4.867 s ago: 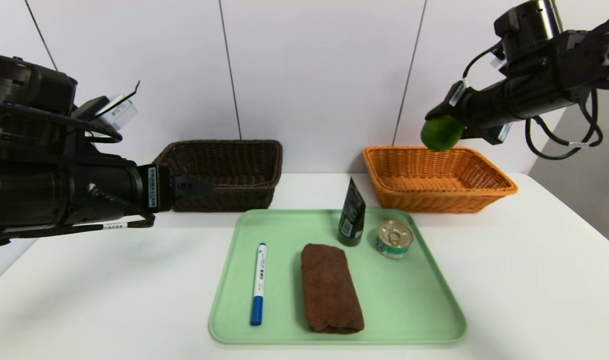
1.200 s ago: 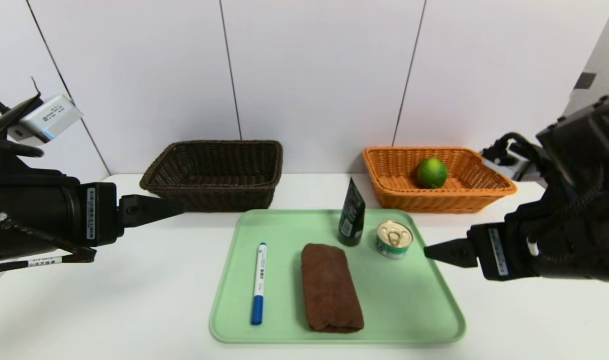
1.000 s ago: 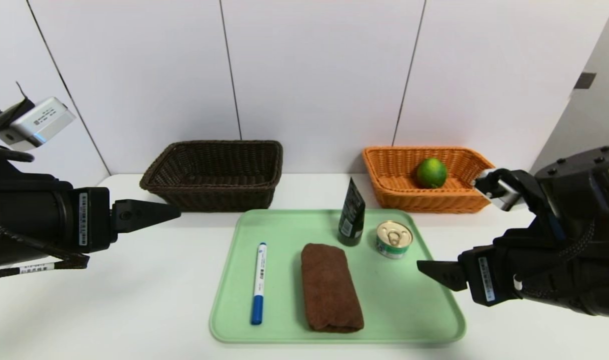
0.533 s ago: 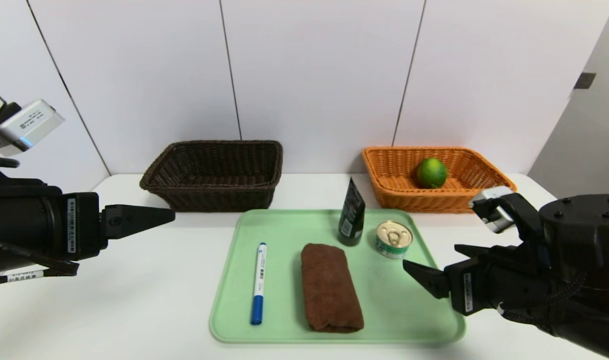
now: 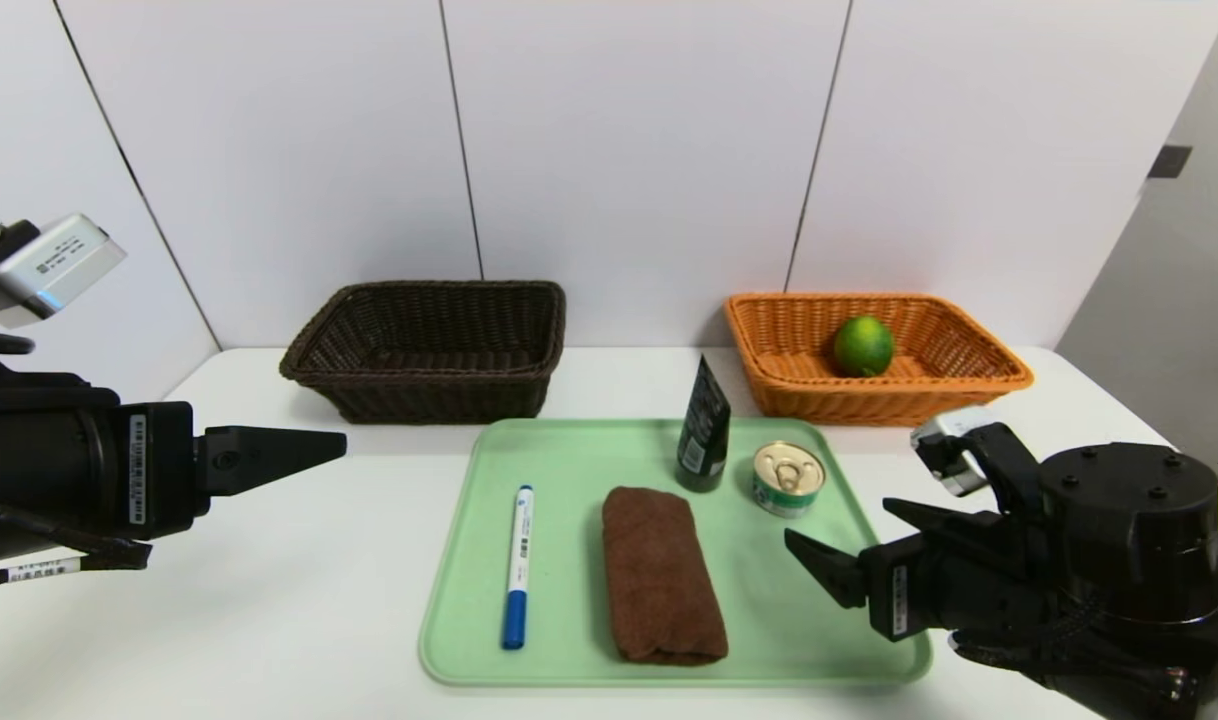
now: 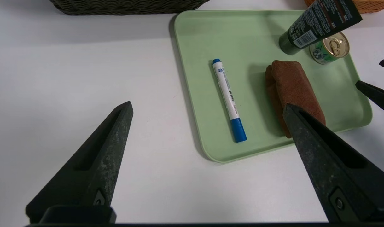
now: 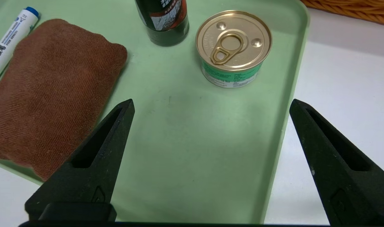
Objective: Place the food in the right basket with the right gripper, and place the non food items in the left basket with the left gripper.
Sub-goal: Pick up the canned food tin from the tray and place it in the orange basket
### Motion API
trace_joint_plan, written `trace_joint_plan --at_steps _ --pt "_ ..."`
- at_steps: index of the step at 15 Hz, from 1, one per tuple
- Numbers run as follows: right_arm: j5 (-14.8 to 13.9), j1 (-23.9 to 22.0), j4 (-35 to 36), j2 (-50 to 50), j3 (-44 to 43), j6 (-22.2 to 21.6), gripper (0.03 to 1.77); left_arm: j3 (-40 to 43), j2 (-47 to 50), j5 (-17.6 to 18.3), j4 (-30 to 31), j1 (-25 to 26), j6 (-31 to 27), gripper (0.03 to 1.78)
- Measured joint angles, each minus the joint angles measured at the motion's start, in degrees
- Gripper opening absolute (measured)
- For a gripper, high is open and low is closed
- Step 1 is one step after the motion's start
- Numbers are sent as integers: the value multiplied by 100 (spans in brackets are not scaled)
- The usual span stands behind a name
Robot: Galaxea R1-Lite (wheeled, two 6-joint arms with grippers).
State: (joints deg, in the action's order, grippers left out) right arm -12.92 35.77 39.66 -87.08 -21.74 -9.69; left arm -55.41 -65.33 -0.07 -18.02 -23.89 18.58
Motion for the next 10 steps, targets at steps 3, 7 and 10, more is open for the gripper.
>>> trace_joint_plan --at_steps 3,7,10 --pt "-57 0 66 -189 57 -1 170 10 6 2 9 0 -6 169" --pt "-77 -79 435 -484 51 -9 170 9 1 -6 66 0 -20 169" --pt "-79 -138 1064 -855 79 -4 170 -10 4 -23 72 5 -17 169"
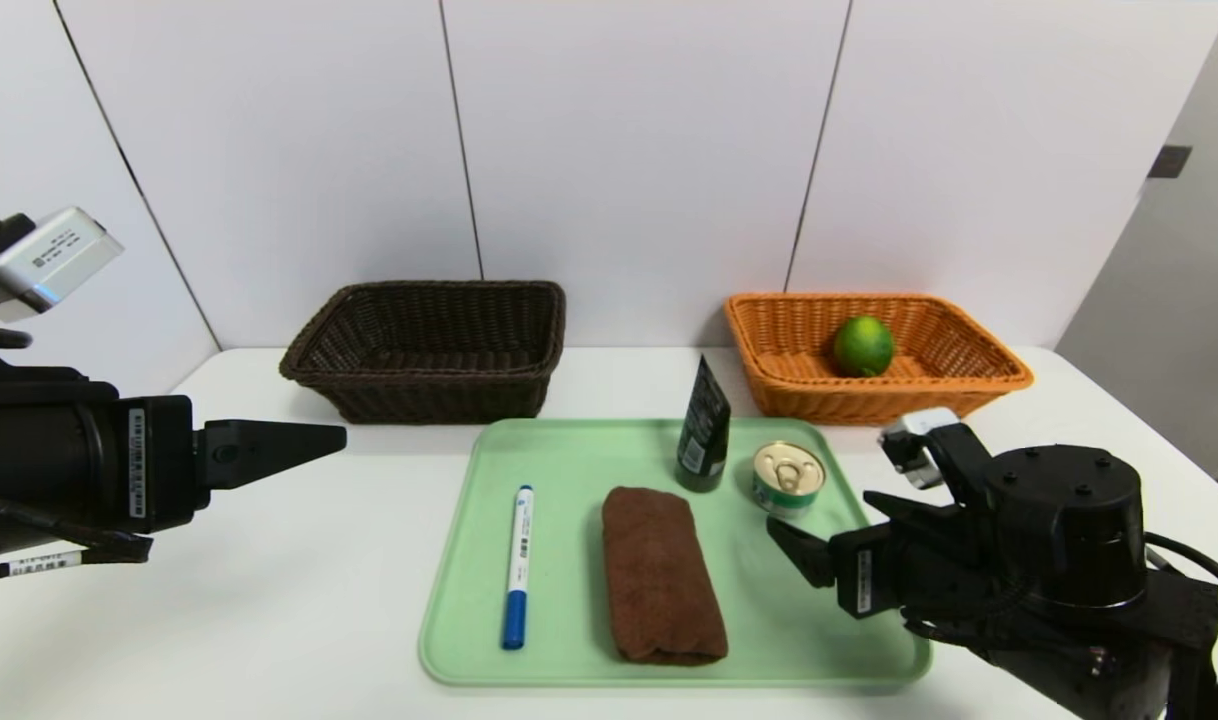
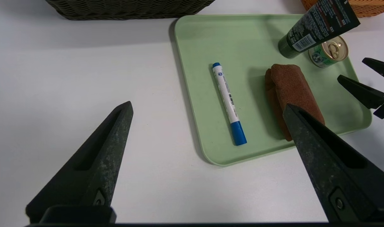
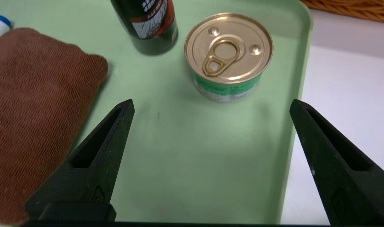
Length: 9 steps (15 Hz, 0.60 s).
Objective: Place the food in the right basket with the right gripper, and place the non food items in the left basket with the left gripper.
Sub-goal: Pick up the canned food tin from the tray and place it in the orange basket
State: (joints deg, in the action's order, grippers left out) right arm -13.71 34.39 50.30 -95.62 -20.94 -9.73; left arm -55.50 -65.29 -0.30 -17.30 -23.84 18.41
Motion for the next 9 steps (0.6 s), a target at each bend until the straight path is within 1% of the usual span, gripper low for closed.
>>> trace_joint_plan --at_steps 4,9 --pt "-6 -99 193 -327 -2 4 170 -4 41 0 -9 4 -24 169" --pt "-1 -261 846 -794 30 9 170 -4 61 -2 -9 1 -33 169"
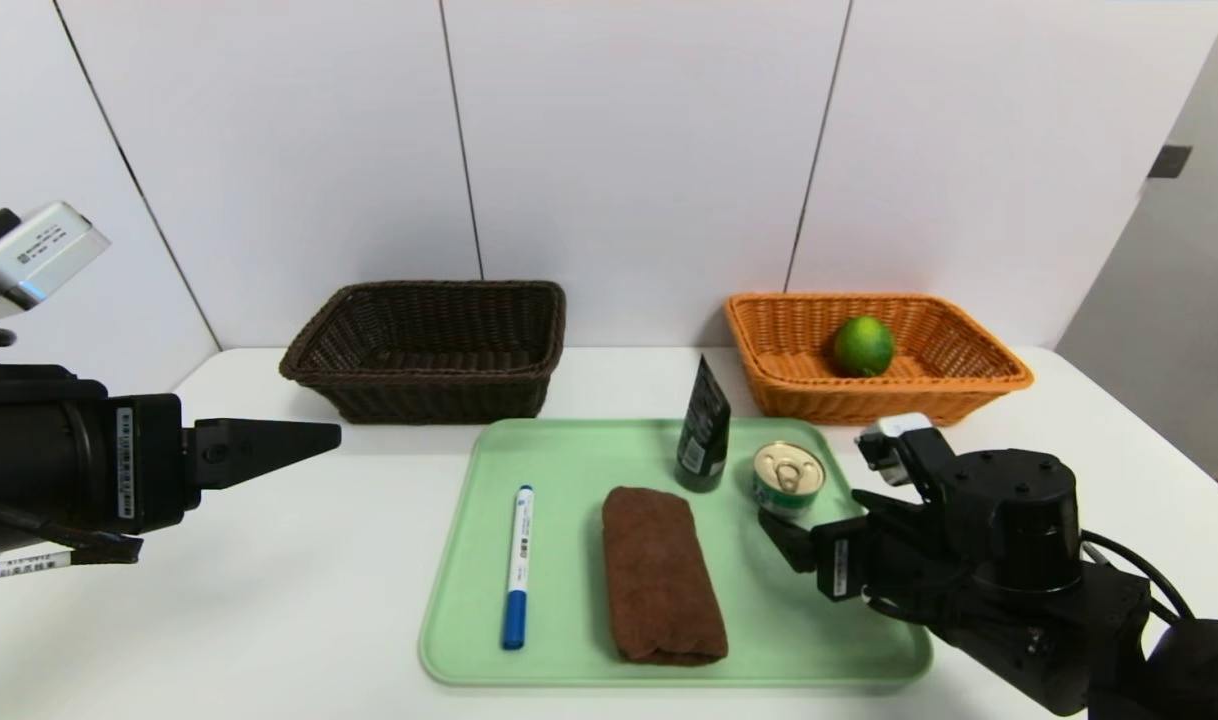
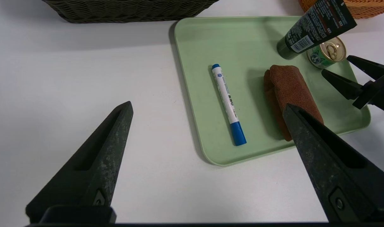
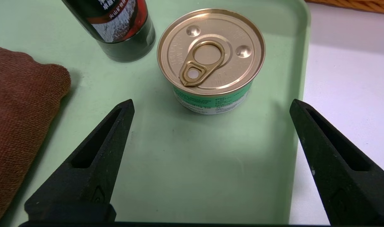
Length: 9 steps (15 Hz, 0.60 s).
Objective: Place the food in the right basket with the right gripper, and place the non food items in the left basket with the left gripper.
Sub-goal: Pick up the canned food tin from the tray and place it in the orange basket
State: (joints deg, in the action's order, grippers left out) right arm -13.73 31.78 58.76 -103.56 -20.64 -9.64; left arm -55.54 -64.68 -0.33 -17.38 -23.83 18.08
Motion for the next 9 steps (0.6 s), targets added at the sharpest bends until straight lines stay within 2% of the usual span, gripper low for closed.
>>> trace_joint_plan --at_steps 9 --pt "-7 -26 77 -529 -375 2 170 33 -4 9 -6 -1 -2 169"
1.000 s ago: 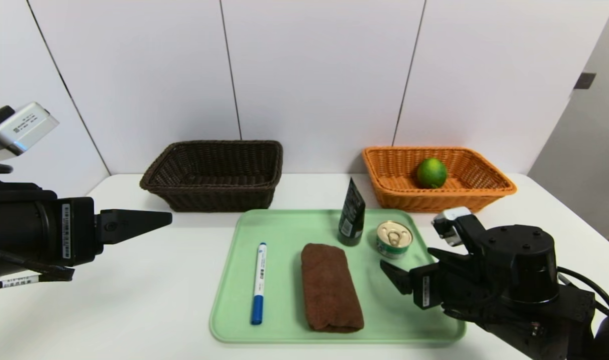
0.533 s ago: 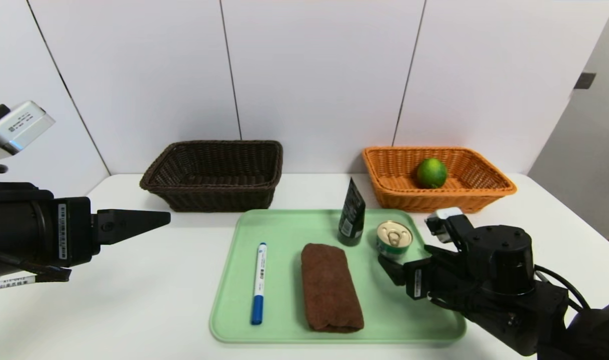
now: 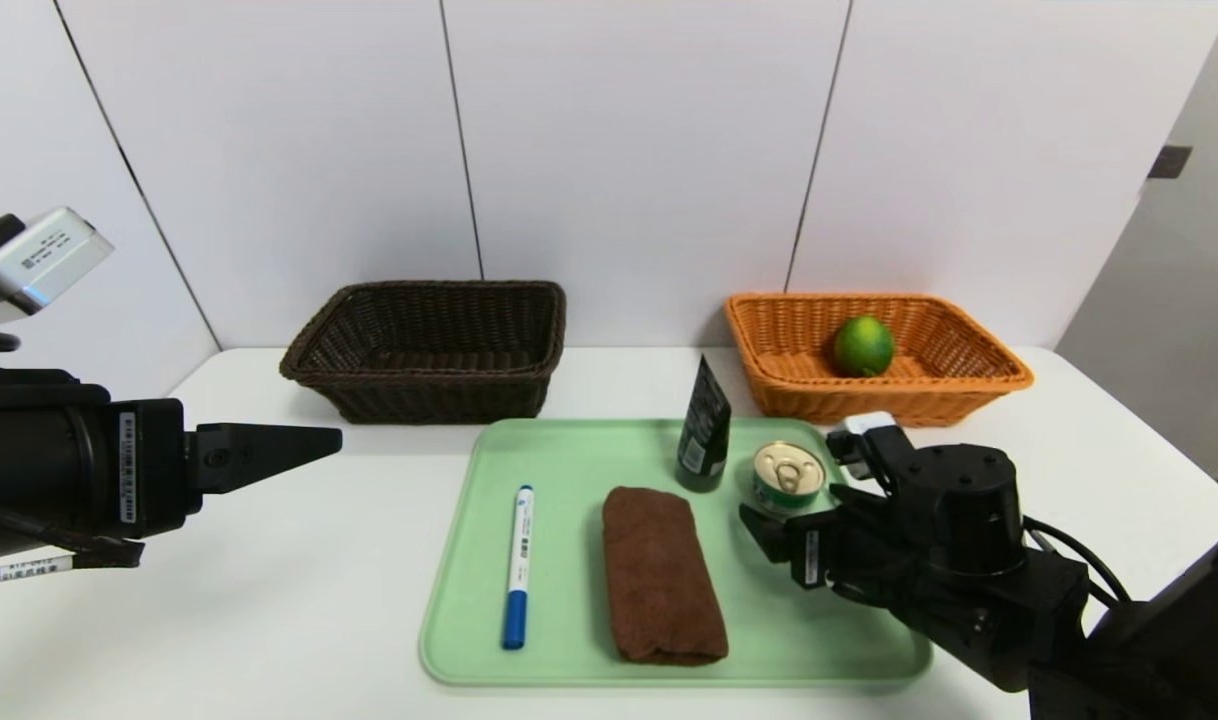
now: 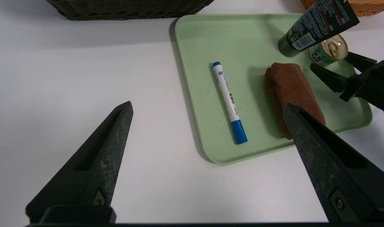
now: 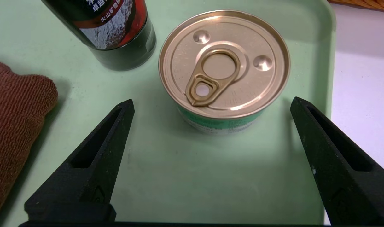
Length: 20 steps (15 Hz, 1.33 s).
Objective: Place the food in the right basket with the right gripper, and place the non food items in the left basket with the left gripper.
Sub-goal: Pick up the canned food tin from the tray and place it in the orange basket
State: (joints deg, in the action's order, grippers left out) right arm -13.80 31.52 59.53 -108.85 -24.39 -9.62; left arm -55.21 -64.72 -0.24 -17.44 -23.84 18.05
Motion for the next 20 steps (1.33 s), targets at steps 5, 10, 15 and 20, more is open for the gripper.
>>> trace_joint_plan --at_steps 5,10,15,20 --pt "0 -61 -2 -184 -228 0 170 11 -18 9 -5 -2 2 169" --pt "5 -171 4 -369 -468 6 170 37 -35 17 2 -5 7 169" --pt "7 -197 59 -503 -529 39 170 52 -55 17 4 -5 7 169" --pt "11 -221 295 -621 -518 56 170 54 -77 17 -2 -2 10 169"
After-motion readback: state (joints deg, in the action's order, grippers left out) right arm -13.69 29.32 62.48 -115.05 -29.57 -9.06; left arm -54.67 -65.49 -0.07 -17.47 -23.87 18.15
